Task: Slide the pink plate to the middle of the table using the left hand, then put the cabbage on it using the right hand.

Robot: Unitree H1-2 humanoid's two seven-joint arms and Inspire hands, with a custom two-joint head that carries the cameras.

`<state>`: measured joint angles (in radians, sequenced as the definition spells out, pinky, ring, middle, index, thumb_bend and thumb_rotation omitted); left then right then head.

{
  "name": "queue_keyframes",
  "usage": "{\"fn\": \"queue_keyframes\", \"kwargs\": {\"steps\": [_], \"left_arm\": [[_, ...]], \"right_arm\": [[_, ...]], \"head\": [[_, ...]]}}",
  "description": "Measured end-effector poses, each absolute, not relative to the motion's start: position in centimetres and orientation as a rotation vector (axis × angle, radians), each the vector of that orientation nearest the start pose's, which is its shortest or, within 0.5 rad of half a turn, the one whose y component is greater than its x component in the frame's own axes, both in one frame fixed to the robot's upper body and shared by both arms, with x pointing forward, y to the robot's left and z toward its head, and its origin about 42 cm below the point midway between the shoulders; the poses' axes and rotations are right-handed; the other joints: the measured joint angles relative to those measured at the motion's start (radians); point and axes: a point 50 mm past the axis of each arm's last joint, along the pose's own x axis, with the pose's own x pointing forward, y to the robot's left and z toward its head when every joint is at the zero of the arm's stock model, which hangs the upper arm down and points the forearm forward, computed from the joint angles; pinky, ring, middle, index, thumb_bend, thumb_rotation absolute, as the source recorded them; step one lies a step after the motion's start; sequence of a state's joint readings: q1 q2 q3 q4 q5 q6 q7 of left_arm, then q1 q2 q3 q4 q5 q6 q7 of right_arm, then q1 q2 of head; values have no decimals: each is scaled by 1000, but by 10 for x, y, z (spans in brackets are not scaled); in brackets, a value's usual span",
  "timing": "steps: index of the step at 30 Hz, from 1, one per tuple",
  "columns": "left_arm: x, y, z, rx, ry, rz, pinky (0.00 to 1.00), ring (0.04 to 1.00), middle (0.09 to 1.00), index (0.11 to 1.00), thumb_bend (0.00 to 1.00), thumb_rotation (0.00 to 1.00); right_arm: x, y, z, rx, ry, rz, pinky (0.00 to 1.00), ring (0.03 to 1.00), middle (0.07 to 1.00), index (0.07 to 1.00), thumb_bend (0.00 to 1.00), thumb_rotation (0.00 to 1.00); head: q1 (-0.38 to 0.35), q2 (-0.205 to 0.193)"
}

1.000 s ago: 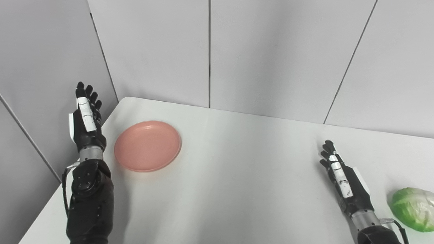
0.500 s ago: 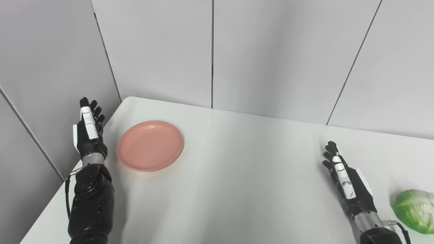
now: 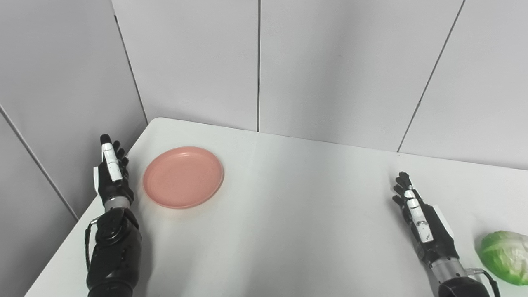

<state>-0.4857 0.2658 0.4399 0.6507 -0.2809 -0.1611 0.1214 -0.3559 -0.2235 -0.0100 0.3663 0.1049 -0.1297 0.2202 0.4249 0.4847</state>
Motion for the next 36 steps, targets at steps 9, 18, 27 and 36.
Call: {"fn": "queue_keyframes", "kwargs": {"steps": [9,18,27,36], "left_arm": [[426,403,127,-235,-64,532,977,981,980,997,896,1000],[429,402,126,-189,-59,469,992,998,995,1000,864,1000],[430,393,125,-159,-46,417,964,970,966,978,841,1000],[432,371,126,-138,-34,347,973,970,974,992,883,1000]], "right_arm": [[398,-267,130,-115,-98,228,1000,1000,1000,1000,528,1000],[395,-265,134,-146,-100,214,1000,1000,1000,1000,495,1000],[394,-266,132,-152,-95,213,1000,1000,1000,1000,507,1000],[394,-266,132,-153,-94,213,1000,1000,1000,1000,528,1000]], "head": [[-11,2],[-26,6],[-34,11],[-44,15]]}}
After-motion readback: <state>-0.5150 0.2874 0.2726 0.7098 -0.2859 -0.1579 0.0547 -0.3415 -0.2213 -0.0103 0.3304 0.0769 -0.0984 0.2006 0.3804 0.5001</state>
